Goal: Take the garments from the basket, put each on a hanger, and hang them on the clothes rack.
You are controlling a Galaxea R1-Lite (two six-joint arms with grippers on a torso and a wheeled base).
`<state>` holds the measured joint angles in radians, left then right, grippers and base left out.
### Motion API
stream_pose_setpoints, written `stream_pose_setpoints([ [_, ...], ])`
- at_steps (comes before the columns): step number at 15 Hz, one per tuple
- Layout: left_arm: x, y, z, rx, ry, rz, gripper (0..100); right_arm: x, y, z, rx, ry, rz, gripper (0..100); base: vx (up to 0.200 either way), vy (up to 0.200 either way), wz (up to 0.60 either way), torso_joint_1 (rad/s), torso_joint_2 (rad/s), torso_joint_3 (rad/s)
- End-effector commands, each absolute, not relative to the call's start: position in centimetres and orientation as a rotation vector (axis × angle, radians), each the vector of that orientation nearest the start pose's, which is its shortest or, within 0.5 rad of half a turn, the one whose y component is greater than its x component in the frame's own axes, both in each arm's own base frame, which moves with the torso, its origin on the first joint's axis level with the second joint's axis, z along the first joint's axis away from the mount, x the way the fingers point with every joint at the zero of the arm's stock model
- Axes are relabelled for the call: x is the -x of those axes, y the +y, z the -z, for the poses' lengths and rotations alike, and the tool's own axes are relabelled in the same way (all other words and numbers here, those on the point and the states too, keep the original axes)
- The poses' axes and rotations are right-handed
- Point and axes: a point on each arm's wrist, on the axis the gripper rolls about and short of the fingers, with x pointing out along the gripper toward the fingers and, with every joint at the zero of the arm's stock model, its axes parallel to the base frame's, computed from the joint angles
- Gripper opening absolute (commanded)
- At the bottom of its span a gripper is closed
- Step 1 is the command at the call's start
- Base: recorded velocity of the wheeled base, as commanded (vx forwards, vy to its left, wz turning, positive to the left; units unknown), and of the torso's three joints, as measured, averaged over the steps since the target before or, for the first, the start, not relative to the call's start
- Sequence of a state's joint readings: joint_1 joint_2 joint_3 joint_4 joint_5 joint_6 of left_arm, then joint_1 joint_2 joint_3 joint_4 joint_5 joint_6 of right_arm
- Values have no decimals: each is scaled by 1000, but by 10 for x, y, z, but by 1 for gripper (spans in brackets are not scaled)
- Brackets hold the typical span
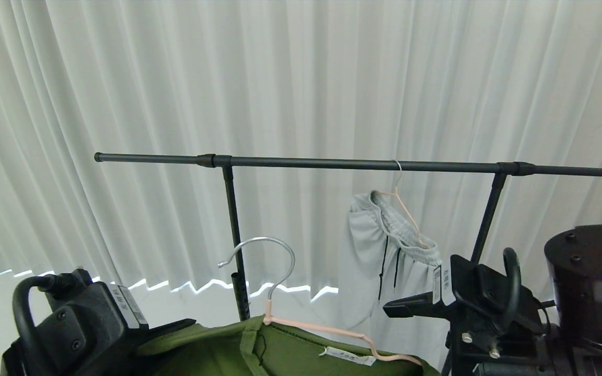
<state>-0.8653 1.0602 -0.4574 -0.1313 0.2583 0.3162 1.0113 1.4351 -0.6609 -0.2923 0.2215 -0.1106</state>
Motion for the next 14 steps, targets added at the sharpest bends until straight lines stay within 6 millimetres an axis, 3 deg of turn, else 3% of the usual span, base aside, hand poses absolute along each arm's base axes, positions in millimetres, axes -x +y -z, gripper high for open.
stream_pose_setpoints([
  [1,-83,-100,-179,-566,287,714,0,-114,214,-180,314,419,-1285,100,0,0,0,0,0,0],
  [5,-79,-105,-179,-581,277,760,0,-112,237,-178,356,469,-1323,100,0,0,0,0,0,0],
  [11,-79,-105,-180,-577,271,759,0,-110,236,-174,375,508,-1324,100,0,0,0,0,0,0],
  [12,-79,-105,-180,-577,271,759,0,-110,235,-174,375,506,-1325,0,0,0,0,0,0,0],
  [14,-79,-105,-181,-573,268,758,0,-110,235,-174,377,507,-1320,0,0,0,0,0,0,0],
])
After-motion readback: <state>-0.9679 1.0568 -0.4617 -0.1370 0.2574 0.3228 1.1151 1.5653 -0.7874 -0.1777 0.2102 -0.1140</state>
